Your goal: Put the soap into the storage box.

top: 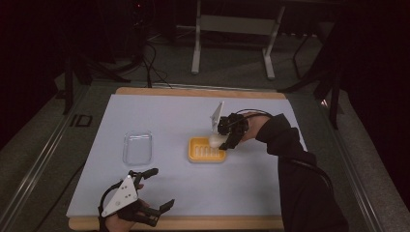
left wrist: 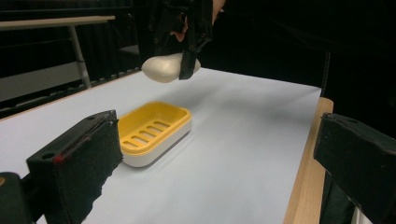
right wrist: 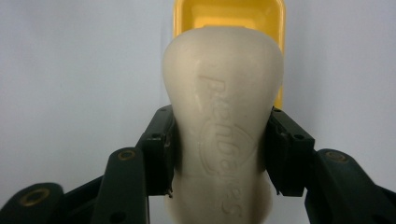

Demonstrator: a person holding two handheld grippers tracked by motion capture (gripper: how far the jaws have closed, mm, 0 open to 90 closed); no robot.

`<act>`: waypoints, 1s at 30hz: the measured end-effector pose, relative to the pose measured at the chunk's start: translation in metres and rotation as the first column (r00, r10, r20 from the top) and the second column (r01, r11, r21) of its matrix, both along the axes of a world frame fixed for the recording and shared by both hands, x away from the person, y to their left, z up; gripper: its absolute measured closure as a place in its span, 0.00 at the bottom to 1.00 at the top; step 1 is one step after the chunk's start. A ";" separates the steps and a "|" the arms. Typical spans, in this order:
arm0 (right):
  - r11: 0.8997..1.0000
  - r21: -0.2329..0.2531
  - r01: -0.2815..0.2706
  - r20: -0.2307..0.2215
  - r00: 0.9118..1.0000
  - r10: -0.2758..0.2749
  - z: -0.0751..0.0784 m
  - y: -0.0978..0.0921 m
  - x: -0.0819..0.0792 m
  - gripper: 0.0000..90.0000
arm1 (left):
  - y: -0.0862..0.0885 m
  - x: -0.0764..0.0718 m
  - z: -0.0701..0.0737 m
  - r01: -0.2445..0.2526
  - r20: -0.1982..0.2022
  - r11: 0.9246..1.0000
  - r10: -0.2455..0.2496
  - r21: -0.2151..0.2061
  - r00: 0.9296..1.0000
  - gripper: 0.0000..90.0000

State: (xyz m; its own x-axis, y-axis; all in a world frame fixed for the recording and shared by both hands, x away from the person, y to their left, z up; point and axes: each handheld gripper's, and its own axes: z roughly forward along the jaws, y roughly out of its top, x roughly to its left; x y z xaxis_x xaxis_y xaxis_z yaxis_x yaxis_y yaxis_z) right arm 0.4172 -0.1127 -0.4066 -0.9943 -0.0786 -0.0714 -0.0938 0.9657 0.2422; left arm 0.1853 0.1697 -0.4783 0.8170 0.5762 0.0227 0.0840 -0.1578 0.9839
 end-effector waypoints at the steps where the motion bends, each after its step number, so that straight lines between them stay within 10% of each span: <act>1: 1.000 0.009 -0.004 0.002 1.000 0.004 -0.002 0.002 0.000 0.55 | 0.000 0.000 0.000 0.000 0.000 1.000 0.000 0.000 1.000 0.01; 30: 0.983 0.173 -0.054 0.019 0.998 0.052 -0.033 0.021 0.011 0.55 | -0.001 0.000 0.000 0.007 -0.003 1.000 -0.007 0.008 1.000 0.01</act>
